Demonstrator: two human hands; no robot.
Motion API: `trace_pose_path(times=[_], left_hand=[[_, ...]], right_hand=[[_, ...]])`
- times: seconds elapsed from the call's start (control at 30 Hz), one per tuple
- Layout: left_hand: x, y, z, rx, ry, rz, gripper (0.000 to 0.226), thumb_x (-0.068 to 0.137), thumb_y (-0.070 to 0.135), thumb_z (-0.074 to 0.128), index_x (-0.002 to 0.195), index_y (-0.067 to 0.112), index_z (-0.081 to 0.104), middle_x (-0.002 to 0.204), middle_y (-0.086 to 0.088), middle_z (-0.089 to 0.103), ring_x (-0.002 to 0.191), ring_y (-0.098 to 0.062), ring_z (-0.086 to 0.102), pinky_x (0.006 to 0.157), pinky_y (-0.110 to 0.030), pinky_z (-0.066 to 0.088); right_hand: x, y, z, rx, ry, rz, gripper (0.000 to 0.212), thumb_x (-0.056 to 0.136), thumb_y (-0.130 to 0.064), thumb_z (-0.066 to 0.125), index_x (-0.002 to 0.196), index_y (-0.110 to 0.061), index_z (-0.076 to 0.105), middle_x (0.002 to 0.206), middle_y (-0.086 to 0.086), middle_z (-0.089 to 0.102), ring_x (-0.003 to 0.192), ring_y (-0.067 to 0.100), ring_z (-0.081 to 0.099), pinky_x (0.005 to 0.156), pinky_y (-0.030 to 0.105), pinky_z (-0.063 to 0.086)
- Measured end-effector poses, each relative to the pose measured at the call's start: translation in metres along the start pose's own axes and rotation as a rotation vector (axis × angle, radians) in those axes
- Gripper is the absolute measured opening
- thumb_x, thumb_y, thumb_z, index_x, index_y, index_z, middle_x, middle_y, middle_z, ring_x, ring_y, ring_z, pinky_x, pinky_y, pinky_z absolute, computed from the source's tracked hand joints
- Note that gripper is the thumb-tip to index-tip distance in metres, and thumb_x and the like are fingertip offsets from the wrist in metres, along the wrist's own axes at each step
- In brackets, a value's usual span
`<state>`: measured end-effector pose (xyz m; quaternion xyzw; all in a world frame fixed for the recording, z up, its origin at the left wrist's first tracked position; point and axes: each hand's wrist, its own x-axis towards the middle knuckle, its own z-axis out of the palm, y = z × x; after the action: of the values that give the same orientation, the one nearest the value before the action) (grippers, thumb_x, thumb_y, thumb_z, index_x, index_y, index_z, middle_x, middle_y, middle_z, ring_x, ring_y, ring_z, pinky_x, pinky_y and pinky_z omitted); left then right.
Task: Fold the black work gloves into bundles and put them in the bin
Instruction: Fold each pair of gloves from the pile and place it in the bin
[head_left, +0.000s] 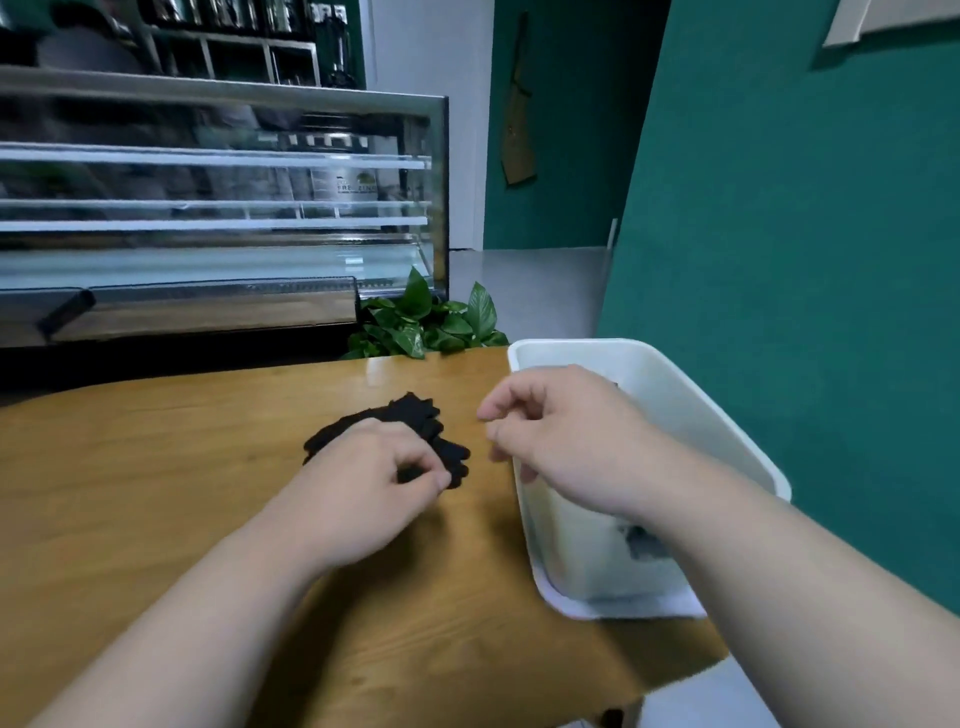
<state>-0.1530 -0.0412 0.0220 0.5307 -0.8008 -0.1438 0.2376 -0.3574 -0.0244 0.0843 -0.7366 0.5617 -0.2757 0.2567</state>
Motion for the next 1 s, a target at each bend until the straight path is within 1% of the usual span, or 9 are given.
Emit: trace_pose_path(times=[0.07,0.17,0.3,0.47,0.6,0.7,0.83,0.9,1.0], left_hand=[[-0.021,-0.022,0.001,-0.036,0.027,-0.061,0.012,0.089,0.04,0.064,0.078,0.04,0.068,0.092,0.024,0.063,0.101,0.001,0.05,0.092,-0.032,0.044],[-0.05,-0.053,0.004,-0.06,0.052,-0.138,0.014,0.089,0.039,0.065,0.075,0.043,0.064,0.09,0.024,0.062,0.1,-0.001,0.051,0.092,-0.031,0.044],[-0.083,-0.092,0.012,-0.093,0.08,-0.21,0.015,0.086,0.048,0.061,0.08,0.037,0.068,0.09,0.021,0.064,0.099,-0.003,0.053,0.093,-0.033,0.045],[-0.096,-0.124,0.01,-0.068,0.068,-0.25,0.016,0.094,0.043,0.059,0.096,0.032,0.071,0.101,0.023,0.061,0.106,-0.001,0.048,0.097,-0.029,0.042],[-0.096,-0.148,0.003,-0.074,0.04,-0.337,0.018,0.094,0.047,0.056,0.1,0.035,0.07,0.106,0.023,0.059,0.109,-0.002,0.047,0.096,-0.03,0.043],[-0.09,-0.158,-0.003,-0.095,0.041,-0.348,0.016,0.093,0.047,0.058,0.096,0.036,0.07,0.104,0.023,0.059,0.108,-0.002,0.048,0.096,-0.031,0.043],[-0.082,-0.168,-0.008,-0.132,0.047,-0.384,0.017,0.093,0.051,0.056,0.098,0.04,0.068,0.101,0.027,0.057,0.103,0.004,0.05,0.091,-0.032,0.048],[-0.079,-0.169,-0.008,-0.14,0.041,-0.382,0.017,0.093,0.051,0.055,0.1,0.041,0.068,0.101,0.028,0.057,0.103,0.005,0.049,0.09,-0.032,0.048],[-0.075,-0.169,-0.007,-0.165,0.019,-0.38,0.016,0.094,0.05,0.056,0.099,0.041,0.068,0.102,0.027,0.057,0.103,0.004,0.049,0.091,-0.032,0.046]], right_hand=[[-0.003,-0.011,0.03,0.005,-0.07,-0.034,0.007,0.087,-0.027,0.064,0.085,-0.027,0.071,0.075,-0.009,0.072,0.071,0.015,0.068,0.077,0.042,0.058],[-0.004,-0.021,0.075,-0.004,-0.184,-0.025,0.011,0.085,-0.036,0.064,0.084,-0.027,0.07,0.074,-0.007,0.07,0.072,0.016,0.066,0.075,0.044,0.058],[0.008,-0.024,0.126,-0.103,-0.289,0.023,0.017,0.091,-0.04,0.062,0.082,-0.028,0.07,0.073,-0.012,0.066,0.077,0.011,0.064,0.078,0.037,0.056],[0.043,-0.009,0.163,-0.2,-0.259,0.097,0.017,0.089,-0.037,0.061,0.084,-0.026,0.073,0.082,-0.011,0.072,0.082,0.01,0.065,0.082,0.037,0.056],[0.082,-0.002,0.175,-0.257,-0.216,0.176,0.019,0.088,-0.036,0.062,0.08,-0.023,0.073,0.078,-0.007,0.073,0.08,0.016,0.066,0.076,0.032,0.055],[0.111,0.005,0.172,-0.304,-0.166,0.201,0.019,0.088,-0.036,0.06,0.081,-0.021,0.07,0.075,-0.007,0.071,0.078,0.018,0.065,0.075,0.034,0.054],[0.148,0.014,0.171,-0.503,-0.127,0.185,0.012,0.092,-0.031,0.058,0.097,-0.025,0.067,0.092,-0.006,0.067,0.088,0.018,0.06,0.076,0.032,0.051],[0.162,0.019,0.173,-0.584,-0.11,0.168,0.023,0.093,-0.023,0.055,0.115,-0.023,0.062,0.106,0.0,0.062,0.095,0.022,0.056,0.078,0.031,0.046],[0.178,0.029,0.178,-0.702,-0.159,0.176,0.042,0.09,-0.017,0.051,0.131,-0.025,0.053,0.121,0.007,0.05,0.113,0.031,0.051,0.092,0.04,0.048]])
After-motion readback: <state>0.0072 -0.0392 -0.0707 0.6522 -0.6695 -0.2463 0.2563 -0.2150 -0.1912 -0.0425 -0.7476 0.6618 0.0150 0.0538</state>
